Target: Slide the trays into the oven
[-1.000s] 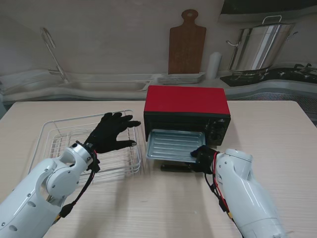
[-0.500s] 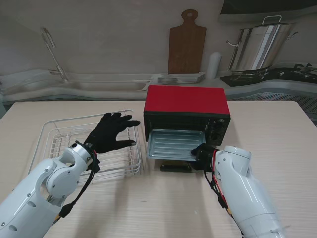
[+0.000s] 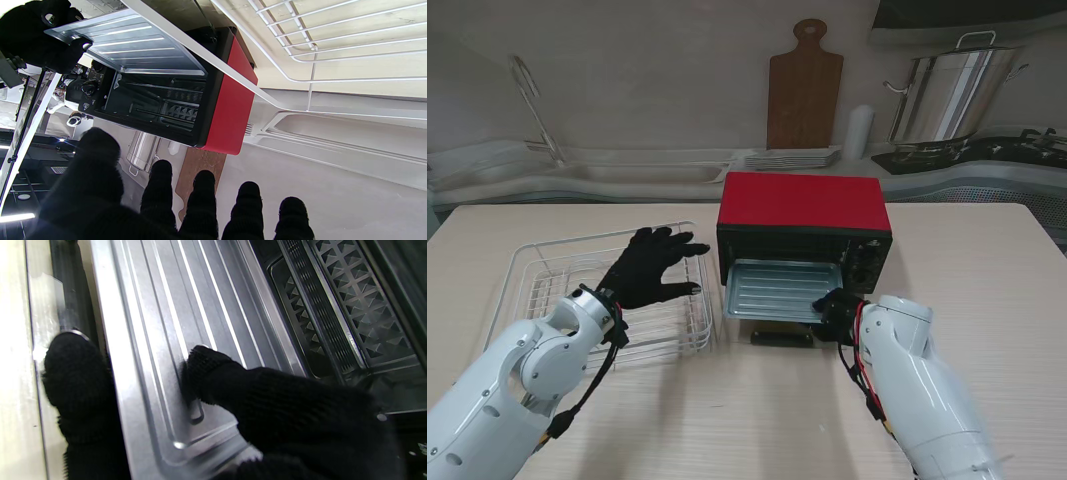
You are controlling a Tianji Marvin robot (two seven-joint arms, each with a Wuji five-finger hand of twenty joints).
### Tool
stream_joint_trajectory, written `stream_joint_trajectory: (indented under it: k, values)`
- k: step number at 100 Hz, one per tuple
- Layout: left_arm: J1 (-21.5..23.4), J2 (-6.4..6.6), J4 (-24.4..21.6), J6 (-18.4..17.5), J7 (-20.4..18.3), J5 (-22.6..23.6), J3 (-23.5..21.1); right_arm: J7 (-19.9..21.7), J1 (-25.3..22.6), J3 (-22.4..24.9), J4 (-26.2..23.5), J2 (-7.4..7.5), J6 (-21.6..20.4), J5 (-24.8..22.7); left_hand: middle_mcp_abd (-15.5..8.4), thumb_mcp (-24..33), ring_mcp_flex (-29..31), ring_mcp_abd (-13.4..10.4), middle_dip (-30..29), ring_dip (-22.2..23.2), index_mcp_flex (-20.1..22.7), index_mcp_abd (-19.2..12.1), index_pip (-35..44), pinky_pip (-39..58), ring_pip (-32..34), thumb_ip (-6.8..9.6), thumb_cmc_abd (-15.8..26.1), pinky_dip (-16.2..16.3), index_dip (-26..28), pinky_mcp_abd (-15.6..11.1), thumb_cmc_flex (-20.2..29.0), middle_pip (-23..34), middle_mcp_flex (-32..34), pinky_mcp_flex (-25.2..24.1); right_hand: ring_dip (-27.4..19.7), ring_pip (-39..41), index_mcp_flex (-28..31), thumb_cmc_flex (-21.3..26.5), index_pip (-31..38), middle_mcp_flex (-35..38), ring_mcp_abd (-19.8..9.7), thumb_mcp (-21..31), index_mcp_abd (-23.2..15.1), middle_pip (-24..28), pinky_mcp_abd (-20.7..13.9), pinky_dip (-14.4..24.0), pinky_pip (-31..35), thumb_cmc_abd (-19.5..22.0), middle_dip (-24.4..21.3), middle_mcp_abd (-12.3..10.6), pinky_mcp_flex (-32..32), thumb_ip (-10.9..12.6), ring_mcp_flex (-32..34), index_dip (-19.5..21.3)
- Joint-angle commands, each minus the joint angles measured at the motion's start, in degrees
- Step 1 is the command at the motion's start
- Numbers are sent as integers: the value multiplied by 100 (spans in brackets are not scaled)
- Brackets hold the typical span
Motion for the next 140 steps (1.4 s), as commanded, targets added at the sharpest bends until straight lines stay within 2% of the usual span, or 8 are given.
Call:
stream_joint_trajectory:
  k: [1, 46, 100, 140]
  values:
    - [31, -35, -41, 0, -74, -14, -2, 69, -72, -33, -29, -70, -35, -25, -115, -201, -199, -155, -78, -59, -208, -90, -63, -285, -126, 229, 208, -115, -54, -156, 97, -67, -226, -73, 80, 228, 240, 493, 568, -33, 217, 402, -506, 137, -441, 43, 109, 145, 84, 96, 24, -38, 279, 185]
    - [70, -39, -62, -13, -54, -31, -28, -78, -81, -57, 20, -114, -19, -59, -113, -196, -198, -157, -79, -58, -209, -85, -64, -281, -126, 228, 203, -117, -55, -160, 94, -68, -226, -73, 50, 176, 214, 491, 553, -75, 178, 388, -501, 145, -461, 24, 71, 181, 85, 86, 13, -49, 239, 170]
    - [65, -41, -60, -20, -59, -56, -44, -197, -47, -107, 35, -91, -201, 211, -121, -188, -195, -156, -78, -57, -206, -77, -58, -277, -125, 227, 204, -115, -51, -162, 92, -67, -231, -73, 37, 158, 193, 488, 535, -104, 171, 373, -503, 149, -483, -1, 47, 202, 94, 93, 9, -59, 223, 168]
    - [58, -43, -51, -52, -40, -58, -37, -180, 23, -167, 110, -91, -356, 91, -115, -189, -197, -158, -80, -60, -203, -75, -55, -281, -128, 224, 201, -120, -49, -158, 90, -66, -226, -75, 28, 144, 189, 482, 537, -98, 174, 371, -511, 132, -477, -14, 32, 204, 84, 67, 3, -59, 214, 156]
